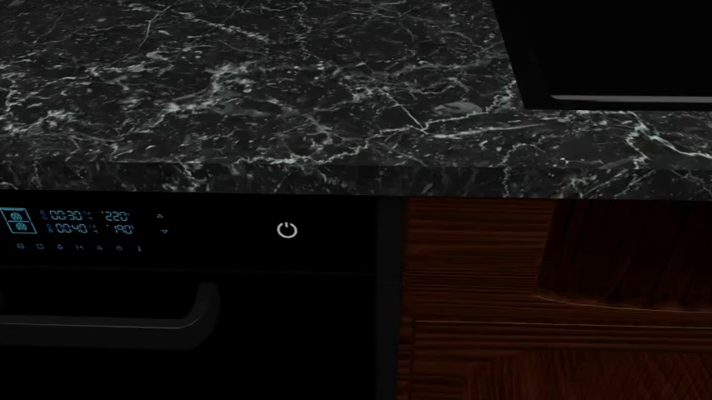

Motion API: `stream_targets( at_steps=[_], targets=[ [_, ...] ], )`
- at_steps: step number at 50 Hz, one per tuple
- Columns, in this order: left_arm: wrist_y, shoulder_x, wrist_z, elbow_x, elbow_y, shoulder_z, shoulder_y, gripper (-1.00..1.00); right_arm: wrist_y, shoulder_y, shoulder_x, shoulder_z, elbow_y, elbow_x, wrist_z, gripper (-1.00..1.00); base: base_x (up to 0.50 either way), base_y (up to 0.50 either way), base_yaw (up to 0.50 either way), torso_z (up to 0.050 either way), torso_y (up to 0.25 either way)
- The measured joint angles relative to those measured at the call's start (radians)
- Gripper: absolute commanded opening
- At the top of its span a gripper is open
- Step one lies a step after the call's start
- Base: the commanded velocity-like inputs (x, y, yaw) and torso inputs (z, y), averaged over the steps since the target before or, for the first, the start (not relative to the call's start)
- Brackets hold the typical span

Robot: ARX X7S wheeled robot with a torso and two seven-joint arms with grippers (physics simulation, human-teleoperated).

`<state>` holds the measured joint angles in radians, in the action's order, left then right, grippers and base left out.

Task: Open the dishwasher door

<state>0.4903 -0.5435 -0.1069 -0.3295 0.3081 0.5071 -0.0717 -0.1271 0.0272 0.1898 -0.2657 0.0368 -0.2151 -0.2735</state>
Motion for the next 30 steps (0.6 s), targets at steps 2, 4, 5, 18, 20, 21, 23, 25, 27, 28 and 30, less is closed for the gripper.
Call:
stream_targets(
  at_steps=[2,4,5,18,20,21,23,25,27,28,30],
  targets=[
    [0.022,-0.015,0.015,-0.029,0.004,0.020,-0.012,1.00,-0.002,0.001,0.001,0.000,0.001,-0.001,-0.001,1.00,0.00,0.00,0.00,0.000,0.000],
    [0.040,-0.027,0.030,-0.054,0.005,0.038,-0.024,1.00,-0.004,0.002,0.001,0.000,0.001,-0.003,-0.002,1.00,0.00,0.00,0.00,0.000,0.000],
    [0.047,-0.033,0.036,-0.065,0.004,0.047,-0.030,1.00,-0.004,0.002,0.002,0.000,0.001,-0.003,-0.003,1.00,0.00,0.00,0.00,0.000,0.000],
    [0.069,-0.067,0.094,-0.155,-0.078,0.132,-0.129,1.00,-0.013,0.008,0.008,-0.001,-0.001,-0.010,-0.011,1.00,0.00,0.00,0.00,0.000,0.000],
    [0.064,-0.068,0.099,-0.161,-0.096,0.140,-0.144,1.00,-0.014,0.009,0.009,-0.001,-0.001,-0.011,-0.012,1.00,0.00,0.00,0.00,0.000,0.000],
    [0.061,-0.068,0.101,-0.163,-0.105,0.144,-0.152,1.00,-0.014,0.009,0.009,-0.001,-0.001,-0.011,-0.013,1.00,0.00,0.00,0.00,0.000,0.000],
    [0.055,-0.068,0.105,-0.167,-0.123,0.151,-0.166,1.00,-0.015,0.010,0.010,-0.002,-0.002,-0.012,-0.015,1.00,0.00,0.00,0.00,0.000,0.000],
    [0.049,-0.068,0.108,-0.170,-0.140,0.157,-0.179,1.00,-0.015,0.010,0.011,-0.002,-0.003,-0.012,-0.016,1.00,0.00,0.00,0.00,0.000,0.000],
    [0.042,-0.067,0.111,-0.173,-0.157,0.164,-0.193,1.00,-0.014,0.011,0.012,-0.003,-0.005,-0.013,-0.018,1.00,0.00,0.00,0.00,0.000,0.000],
    [0.038,-0.065,0.113,-0.174,-0.165,0.167,-0.200,1.00,-0.014,0.011,0.012,-0.003,-0.006,-0.013,-0.019,1.00,0.00,0.00,0.00,0.000,0.000],
    [0.030,-0.063,0.116,-0.176,-0.182,0.174,-0.214,1.00,-0.012,0.012,0.013,-0.004,-0.008,-0.013,-0.021,1.00,0.00,0.00,0.00,0.000,0.000]
  ],
)
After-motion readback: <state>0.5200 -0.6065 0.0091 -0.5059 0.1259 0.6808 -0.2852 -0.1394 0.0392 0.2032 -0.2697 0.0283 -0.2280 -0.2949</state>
